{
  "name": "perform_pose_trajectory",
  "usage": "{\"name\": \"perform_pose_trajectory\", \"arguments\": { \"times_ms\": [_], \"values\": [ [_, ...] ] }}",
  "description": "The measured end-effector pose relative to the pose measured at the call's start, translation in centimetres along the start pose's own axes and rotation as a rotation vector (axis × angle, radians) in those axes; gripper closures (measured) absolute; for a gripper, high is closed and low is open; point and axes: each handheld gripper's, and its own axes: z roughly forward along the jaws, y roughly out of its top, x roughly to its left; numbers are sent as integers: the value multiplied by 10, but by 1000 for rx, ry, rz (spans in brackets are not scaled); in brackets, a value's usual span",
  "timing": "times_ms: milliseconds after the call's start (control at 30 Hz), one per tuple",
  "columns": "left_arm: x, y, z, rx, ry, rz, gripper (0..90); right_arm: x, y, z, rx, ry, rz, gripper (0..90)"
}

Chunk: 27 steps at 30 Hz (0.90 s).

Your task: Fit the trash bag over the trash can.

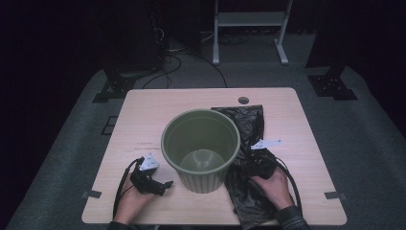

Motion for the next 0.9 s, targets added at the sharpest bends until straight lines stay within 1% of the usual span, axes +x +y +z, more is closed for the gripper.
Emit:
{"name": "perform_pose_trajectory", "arguments": {
  "times_ms": [200, 233, 267, 333, 367, 400, 467, 533, 567, 600, 700, 733, 800, 900],
  "values": [
    [0, 0, 0, 1, 0, 0, 0, 8, 7, 10, 3, 7, -8, 115],
    [0, 0, 0, 0, 0, 0, 0, 10, 7, 12, 10, 1, -14, 116],
    [0, 0, 0, 0, 0, 0, 0, 11, 7, 14, 9, -9, -27, 121],
    [0, 0, 0, 0, 0, 0, 0, 16, 7, 15, 16, -48, -69, 140],
    [0, 0, 0, 1, 0, 0, 0, 20, 6, 16, 22, -79, -96, 164],
    [0, 0, 0, 0, 0, 0, 0, 22, 5, 16, 22, -99, -123, 210],
    [0, 0, 0, 0, 0, 0, 0, 24, 3, 14, -2, -86, -129, 294],
    [0, 0, 0, 1, 0, 0, 0, 23, 1, 11, -17, -75, -141, 466],
    [0, 0, 0, 0, 0, 0, 0, 23, 0, 10, -20, -70, -142, 528],
    [0, 0, 0, 0, 0, 0, 0, 23, 0, 8, -20, -62, -150, 620],
    [0, 0, 0, 1, 0, 0, 0, 22, -2, 6, -22, -51, -161, 780],
    [0, 0, 0, 1, 0, 0, 0, 22, -2, 6, -21, -47, -163, 819],
    [0, 0, 0, 1, 0, 0, 0, 21, -3, 5, -18, -35, -169, 862],
    [0, 0, 0, 0, 0, 0, 0, 19, -3, 3, -9, -16, -178, 882]
  ]
}}
